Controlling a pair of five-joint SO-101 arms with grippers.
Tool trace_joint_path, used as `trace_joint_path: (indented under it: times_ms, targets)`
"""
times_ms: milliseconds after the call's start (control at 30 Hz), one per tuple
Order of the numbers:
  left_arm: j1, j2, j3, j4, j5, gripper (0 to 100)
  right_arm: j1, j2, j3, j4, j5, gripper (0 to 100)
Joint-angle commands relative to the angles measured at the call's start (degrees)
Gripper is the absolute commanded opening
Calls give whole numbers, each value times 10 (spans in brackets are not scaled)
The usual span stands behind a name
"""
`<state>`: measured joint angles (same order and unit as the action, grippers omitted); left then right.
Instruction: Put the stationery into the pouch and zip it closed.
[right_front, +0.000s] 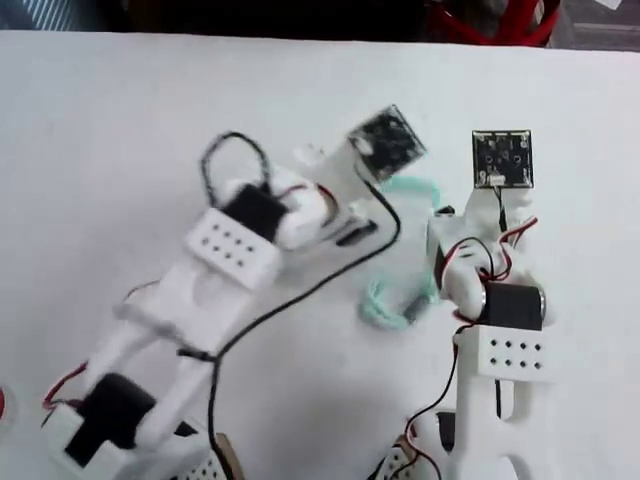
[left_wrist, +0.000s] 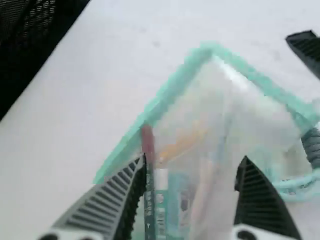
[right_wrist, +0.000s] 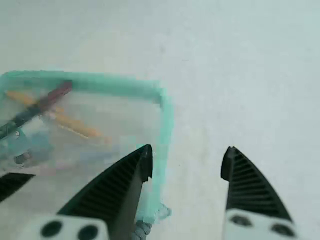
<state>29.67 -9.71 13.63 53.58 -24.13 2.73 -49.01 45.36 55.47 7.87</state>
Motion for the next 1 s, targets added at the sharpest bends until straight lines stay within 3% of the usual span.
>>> trace_joint_path:
  times_ms: [0,233,333,433,500,533,633,767,833,967]
  targets:
    - [11,4,-18,19,16,273,22,-15,-11,6,5,223]
    - [-167,-122,-134,121,23,271,28,-15,-11,2,4,221]
    - [-242,-200,-144,166,23,268,28,-10,-10,-7,5,149]
    - [-308,-275,-118,178,39,177,28,-11,-9,-15,7,5]
    - [-352,-320,-85,178,75,59,17,-15,-10,-11,6,45]
    - [-365,-342,-67,178,91,7,8,-15,-11,-12,6,43]
    - [-379,-389,-6,132,135,54,-36,-15,-46,-2,6,17]
    - [-380,-401,55,-69,194,27,-79,-15,-202,112,7,19]
    - [-383,-429,31,-48,215,25,-101,-15,-311,188,7,22]
    - [-378,-531,-20,47,167,24,-157,-15,-489,292,7,23]
